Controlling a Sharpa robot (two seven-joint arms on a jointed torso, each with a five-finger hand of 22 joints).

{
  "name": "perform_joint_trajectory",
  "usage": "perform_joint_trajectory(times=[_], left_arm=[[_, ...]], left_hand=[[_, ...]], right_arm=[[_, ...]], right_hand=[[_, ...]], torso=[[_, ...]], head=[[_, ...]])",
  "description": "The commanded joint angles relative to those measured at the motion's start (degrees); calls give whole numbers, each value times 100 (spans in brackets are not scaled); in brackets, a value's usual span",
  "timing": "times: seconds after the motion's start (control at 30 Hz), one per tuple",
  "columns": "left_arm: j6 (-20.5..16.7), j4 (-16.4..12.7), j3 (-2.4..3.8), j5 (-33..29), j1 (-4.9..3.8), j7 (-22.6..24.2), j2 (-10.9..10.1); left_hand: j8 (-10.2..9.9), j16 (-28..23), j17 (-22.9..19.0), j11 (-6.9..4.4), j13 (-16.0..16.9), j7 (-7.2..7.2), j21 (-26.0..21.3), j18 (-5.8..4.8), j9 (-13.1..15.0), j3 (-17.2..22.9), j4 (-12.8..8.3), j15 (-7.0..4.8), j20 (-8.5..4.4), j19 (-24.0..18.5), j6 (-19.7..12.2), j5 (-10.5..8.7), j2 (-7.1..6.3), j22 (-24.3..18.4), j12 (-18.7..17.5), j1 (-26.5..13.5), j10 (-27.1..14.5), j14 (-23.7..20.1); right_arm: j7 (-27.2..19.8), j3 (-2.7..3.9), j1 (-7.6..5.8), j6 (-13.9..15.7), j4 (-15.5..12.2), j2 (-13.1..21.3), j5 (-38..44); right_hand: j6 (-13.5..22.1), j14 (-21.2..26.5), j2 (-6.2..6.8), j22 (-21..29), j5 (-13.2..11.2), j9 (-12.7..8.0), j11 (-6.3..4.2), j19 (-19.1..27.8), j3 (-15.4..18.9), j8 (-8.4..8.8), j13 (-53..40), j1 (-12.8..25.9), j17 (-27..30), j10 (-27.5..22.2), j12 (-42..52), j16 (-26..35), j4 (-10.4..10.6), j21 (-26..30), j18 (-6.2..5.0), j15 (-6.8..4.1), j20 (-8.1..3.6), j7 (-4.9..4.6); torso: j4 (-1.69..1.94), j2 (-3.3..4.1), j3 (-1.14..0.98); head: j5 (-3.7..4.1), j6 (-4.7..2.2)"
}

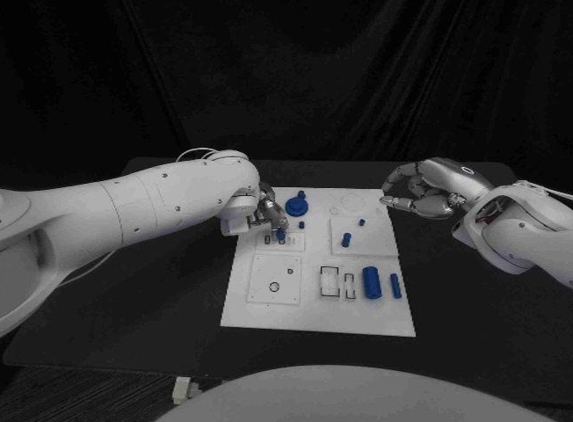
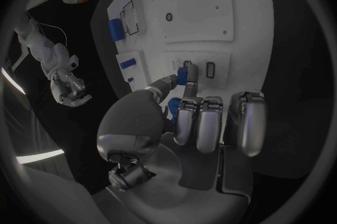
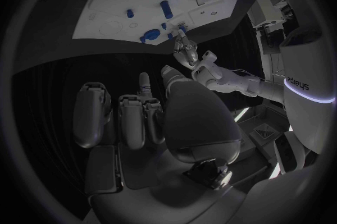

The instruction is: Assemble the parts on the task board

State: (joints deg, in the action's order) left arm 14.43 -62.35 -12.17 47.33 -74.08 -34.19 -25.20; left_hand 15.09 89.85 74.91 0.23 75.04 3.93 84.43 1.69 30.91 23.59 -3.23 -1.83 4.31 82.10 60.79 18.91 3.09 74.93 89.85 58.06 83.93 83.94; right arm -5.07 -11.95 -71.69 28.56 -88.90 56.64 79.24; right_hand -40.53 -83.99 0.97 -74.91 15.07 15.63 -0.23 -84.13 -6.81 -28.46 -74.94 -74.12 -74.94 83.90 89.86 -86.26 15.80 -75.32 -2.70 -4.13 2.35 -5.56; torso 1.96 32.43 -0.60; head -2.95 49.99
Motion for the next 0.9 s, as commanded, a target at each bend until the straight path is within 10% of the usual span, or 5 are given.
perform_joint_trajectory(times=[0.03,0.9], left_arm=[[27,-2,4,-46,15,109,5],[-1,62,3,-46,65,206,25]], left_hand=[[-37,15,1509,-19,1496,-33,-36,64,-6,49,0,-32,3,-35,-4,21,32,1044,15,-25,607,606],[-66,15,1509,-12,1496,-24,-87,81,-5,80,-10,-24,7,-99,-24,5,40,1010,15,-12,607,606]], right_arm=[[90,4,14,-16,-6,6,11],[84,4,19,-15,-9,1,11]], right_hand=[[-28,-472,-10,-1058,21,-6,38,10,0,31,-1506,-59,-979,610,14,36,-21,23,-67,58,40,-6],[-31,-470,-9,-1056,22,-13,40,14,4,33,-1506,-67,-975,610,14,40,-16,34,-69,58,40,-8]], torso=[[4,2,0],[1,1,2]], head=[[3,1],[1,1]])
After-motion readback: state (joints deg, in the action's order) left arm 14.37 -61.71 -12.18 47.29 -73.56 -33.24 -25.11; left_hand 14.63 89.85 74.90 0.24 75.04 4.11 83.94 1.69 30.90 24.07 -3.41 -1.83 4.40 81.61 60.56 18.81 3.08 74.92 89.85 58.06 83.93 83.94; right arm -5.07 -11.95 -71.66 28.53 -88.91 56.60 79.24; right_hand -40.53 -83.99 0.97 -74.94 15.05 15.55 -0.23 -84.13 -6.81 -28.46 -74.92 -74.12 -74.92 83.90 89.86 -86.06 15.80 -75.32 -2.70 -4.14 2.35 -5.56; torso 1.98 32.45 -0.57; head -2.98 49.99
